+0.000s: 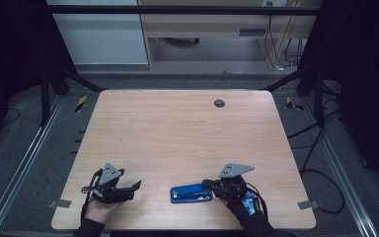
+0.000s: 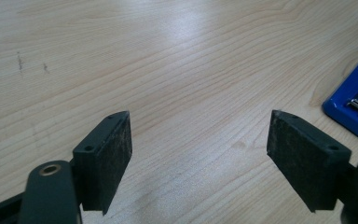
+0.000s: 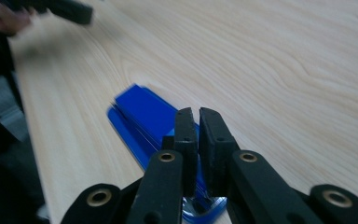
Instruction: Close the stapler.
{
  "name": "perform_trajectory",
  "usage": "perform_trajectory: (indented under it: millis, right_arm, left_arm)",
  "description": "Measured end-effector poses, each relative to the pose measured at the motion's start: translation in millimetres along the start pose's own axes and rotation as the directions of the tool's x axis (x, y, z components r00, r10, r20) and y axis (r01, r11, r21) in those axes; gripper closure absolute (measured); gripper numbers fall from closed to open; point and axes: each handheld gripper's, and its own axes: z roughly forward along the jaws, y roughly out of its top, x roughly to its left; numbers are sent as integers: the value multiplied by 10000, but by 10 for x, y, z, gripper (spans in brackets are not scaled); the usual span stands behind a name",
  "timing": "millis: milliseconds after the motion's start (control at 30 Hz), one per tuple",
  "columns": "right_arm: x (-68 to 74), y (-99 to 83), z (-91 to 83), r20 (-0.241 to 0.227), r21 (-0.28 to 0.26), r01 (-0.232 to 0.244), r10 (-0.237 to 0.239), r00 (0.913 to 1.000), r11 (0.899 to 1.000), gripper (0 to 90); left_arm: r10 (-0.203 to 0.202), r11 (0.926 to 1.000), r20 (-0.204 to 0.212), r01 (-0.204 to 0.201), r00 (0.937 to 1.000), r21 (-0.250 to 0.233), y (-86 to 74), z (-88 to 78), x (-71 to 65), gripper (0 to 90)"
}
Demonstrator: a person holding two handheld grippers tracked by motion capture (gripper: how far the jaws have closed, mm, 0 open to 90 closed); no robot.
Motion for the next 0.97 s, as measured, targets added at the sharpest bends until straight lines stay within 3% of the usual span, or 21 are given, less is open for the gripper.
perform_trajectory:
  millis: [200, 333, 400, 467, 600, 733, 800, 967]
  right_arm:
    - [-90, 16, -82, 610, -282, -346, 363, 9975, 9990, 692]
    - [-210, 3, -155, 1410, -542, -403, 476, 9889, 9977, 520]
    - [-297, -24, -192, 1852, -601, -547, 649, 9806, 9967, 444]
    - [-399, -60, -226, 2496, -400, -632, 713, 9657, 9972, 379]
    - [-571, -128, -277, 3545, 100, -703, 622, 9330, 9975, 347]
    - [-720, -187, -321, 4100, 328, -985, 765, 9089, 9946, 327]
    - [-781, -213, -339, 4446, 549, -1135, 775, 8924, 9920, 318]
    - [-872, -256, -379, 4813, 754, -1259, 744, 8734, 9892, 315]
  left_arm:
    - [-29, 10000, -46, 28, 10000, -17, 0, -5, 14, 200]
    - [-73, 10000, -64, 73, 10000, 9, -1, 0, 20, 194]
    - [-96, 10000, -70, 96, 9999, 18, -2, 1, 24, 189]
    - [-110, 9999, -66, 111, 9999, 41, -4, 5, 28, 188]
    - [-93, 9999, -89, 94, 9999, 70, -4, 11, 34, 179]
    - [-99, 9999, -115, 100, 9999, 108, -4, 20, 38, 172]
    - [-115, 9998, -132, 117, 9998, 134, -5, 26, 43, 169]
    - [-142, 9997, -246, 147, 9996, 197, 0, 39, 87, 162]
